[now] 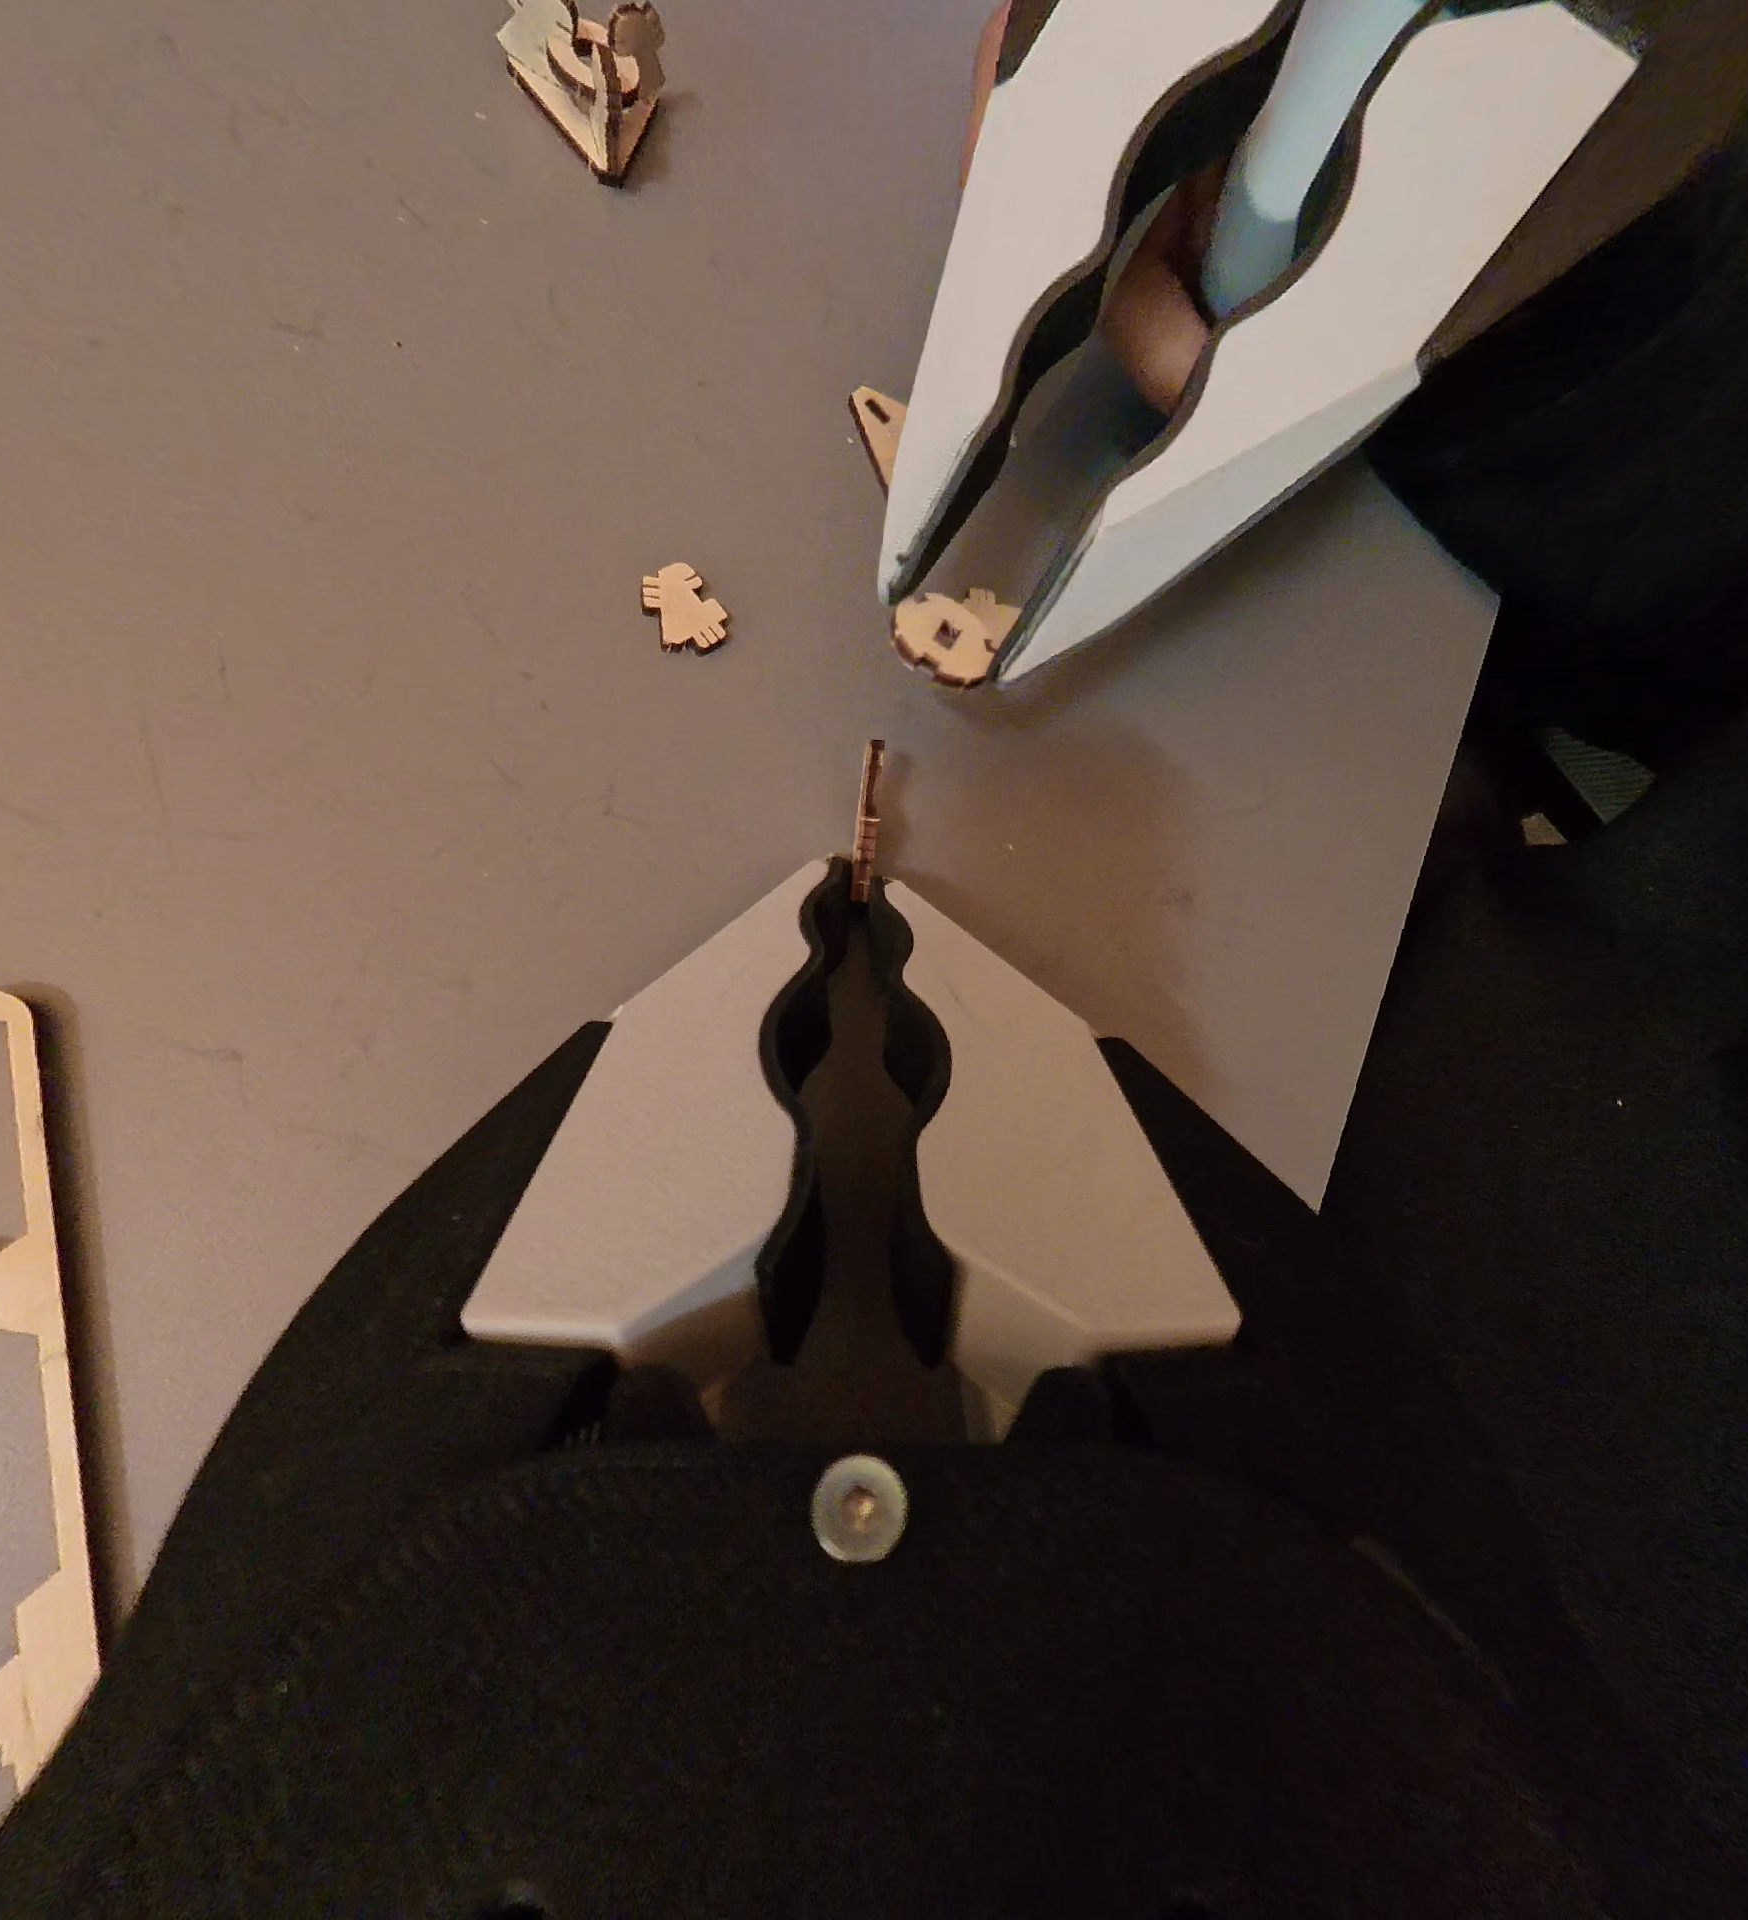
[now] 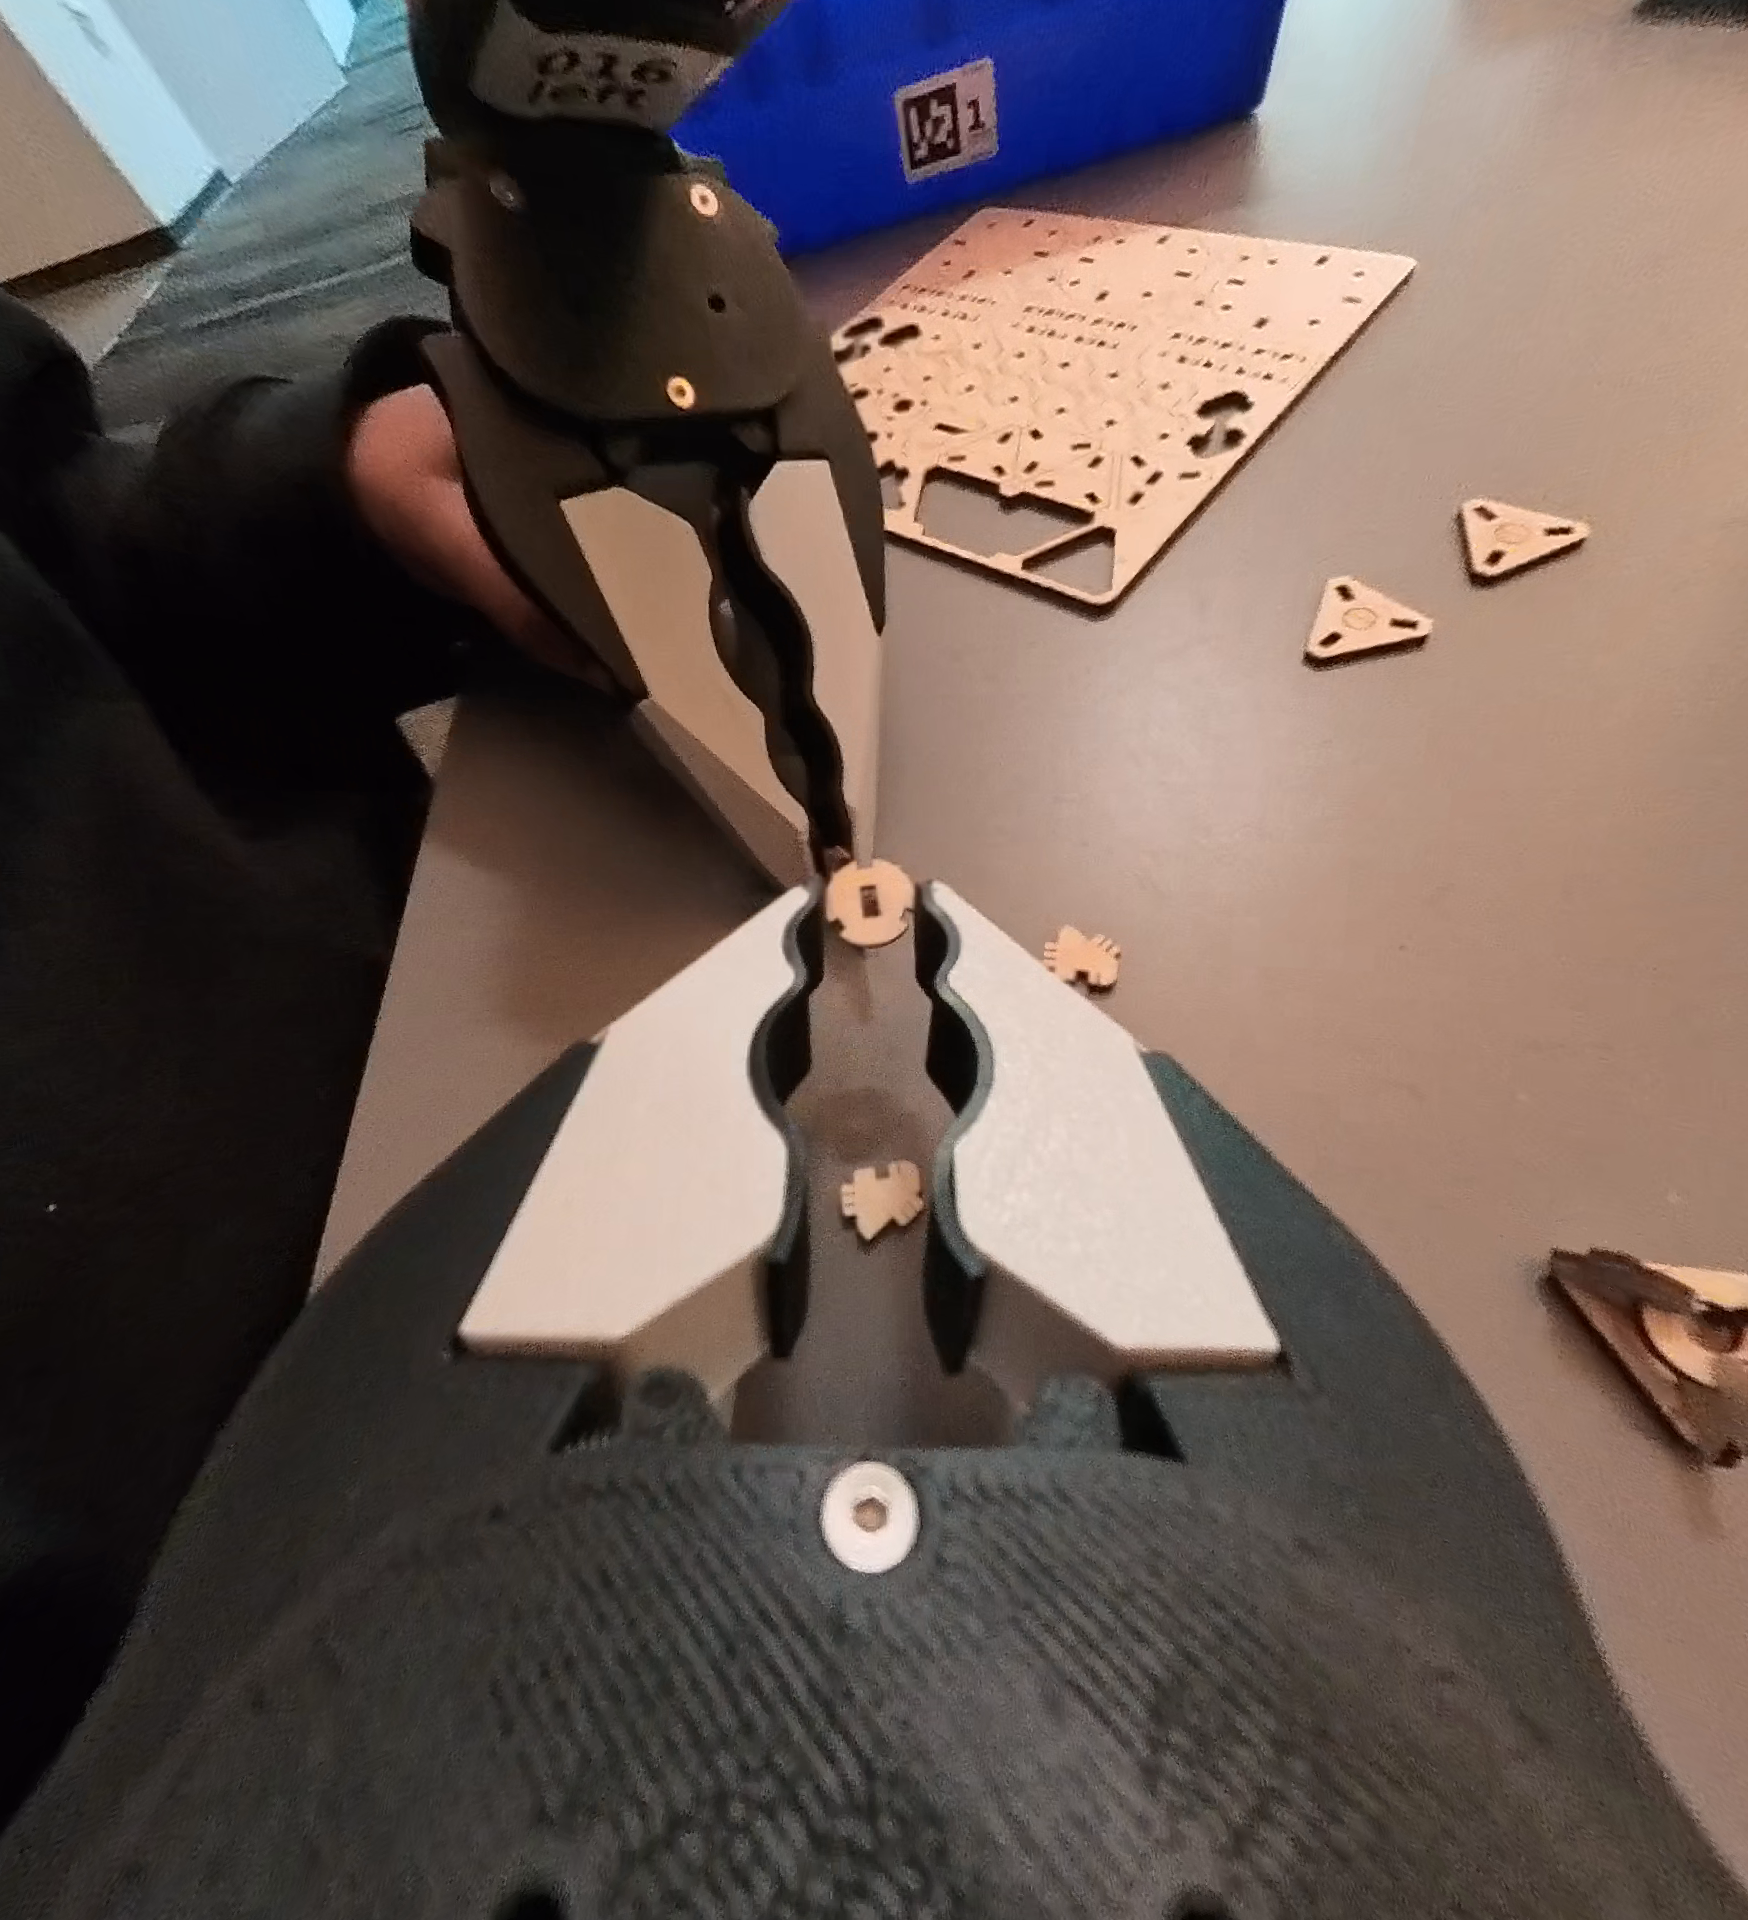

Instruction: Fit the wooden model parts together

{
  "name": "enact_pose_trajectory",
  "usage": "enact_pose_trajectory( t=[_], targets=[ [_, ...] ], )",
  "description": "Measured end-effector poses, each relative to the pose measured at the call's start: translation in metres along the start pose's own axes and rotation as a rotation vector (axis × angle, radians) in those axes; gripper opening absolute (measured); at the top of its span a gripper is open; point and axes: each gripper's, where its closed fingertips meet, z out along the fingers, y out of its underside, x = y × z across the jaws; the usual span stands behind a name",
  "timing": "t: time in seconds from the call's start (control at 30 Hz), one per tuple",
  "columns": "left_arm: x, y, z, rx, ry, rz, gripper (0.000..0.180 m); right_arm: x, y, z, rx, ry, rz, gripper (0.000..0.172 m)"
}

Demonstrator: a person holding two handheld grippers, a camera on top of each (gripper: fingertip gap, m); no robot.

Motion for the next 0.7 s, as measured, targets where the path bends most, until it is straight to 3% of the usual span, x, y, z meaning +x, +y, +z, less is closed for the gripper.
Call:
enact_pose_trajectory(
  t=[0.7],
  targets=[
    [0.008, 0.003, -0.001, -0.042, 0.083, 0.051, 0.007, -0.007, 0.015, 0.016, -0.106, -0.081, -0.008, 0.015]
  ],
)
